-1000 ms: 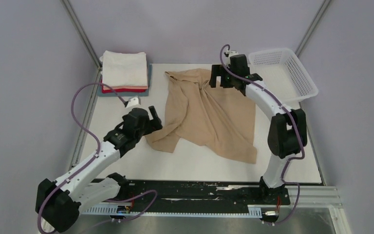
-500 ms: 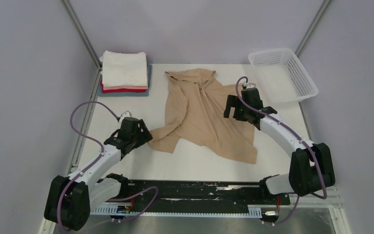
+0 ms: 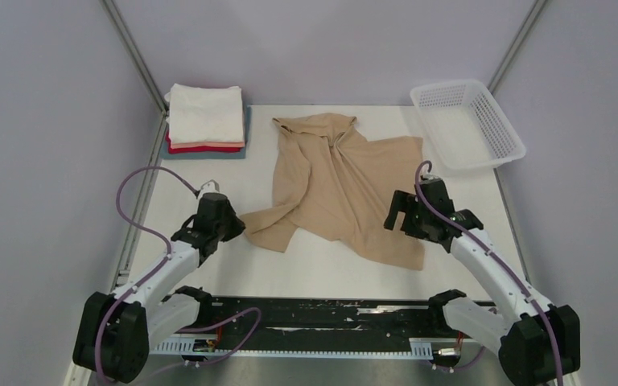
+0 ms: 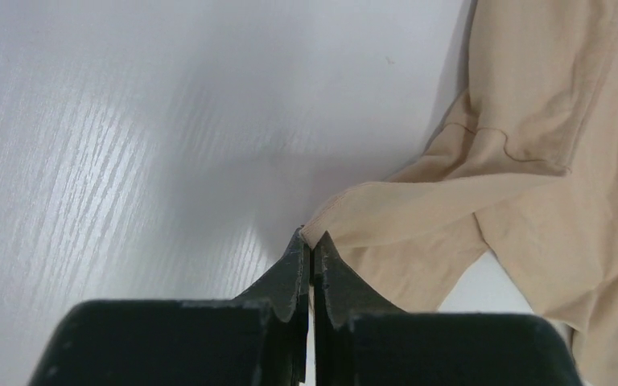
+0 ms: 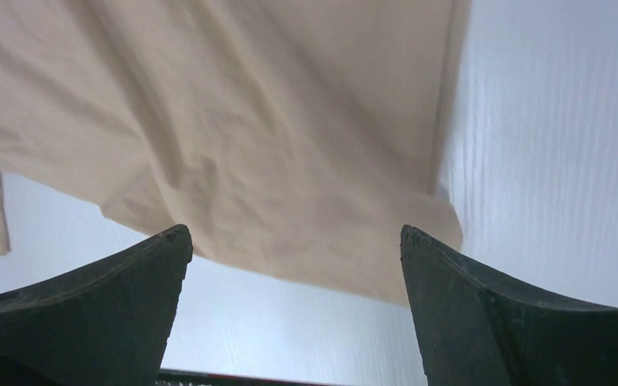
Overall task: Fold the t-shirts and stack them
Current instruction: Flatten out the tshirt
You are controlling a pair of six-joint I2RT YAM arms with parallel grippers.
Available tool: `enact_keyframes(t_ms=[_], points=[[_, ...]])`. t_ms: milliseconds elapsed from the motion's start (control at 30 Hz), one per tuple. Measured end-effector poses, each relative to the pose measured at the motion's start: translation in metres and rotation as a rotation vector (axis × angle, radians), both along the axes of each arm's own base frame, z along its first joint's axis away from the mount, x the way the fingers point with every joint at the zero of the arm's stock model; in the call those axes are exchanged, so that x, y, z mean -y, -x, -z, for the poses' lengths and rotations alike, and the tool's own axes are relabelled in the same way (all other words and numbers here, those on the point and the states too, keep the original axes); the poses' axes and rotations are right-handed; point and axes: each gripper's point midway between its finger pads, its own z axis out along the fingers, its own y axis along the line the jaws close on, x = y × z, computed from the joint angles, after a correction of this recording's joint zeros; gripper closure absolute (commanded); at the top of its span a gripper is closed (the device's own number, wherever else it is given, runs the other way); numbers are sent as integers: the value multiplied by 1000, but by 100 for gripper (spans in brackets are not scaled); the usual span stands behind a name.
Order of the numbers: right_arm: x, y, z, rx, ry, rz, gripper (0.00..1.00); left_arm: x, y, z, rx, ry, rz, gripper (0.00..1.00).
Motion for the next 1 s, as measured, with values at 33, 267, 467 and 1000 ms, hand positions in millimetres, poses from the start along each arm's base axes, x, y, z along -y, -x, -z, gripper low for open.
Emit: enact_keyframes(t_ms=[33, 267, 467, 1000], points=[[5, 15, 5, -38, -1, 26, 1, 0, 0, -2, 12, 4, 0, 100], [31, 58, 21, -128, 9, 246, 10, 1, 4, -11, 65, 31, 7, 100], [42, 72, 48, -218, 31, 391, 19, 2, 9, -18, 100, 54, 12, 100], [51, 85, 86, -336, 107, 458, 58, 1, 12, -26, 145, 71, 9, 100]])
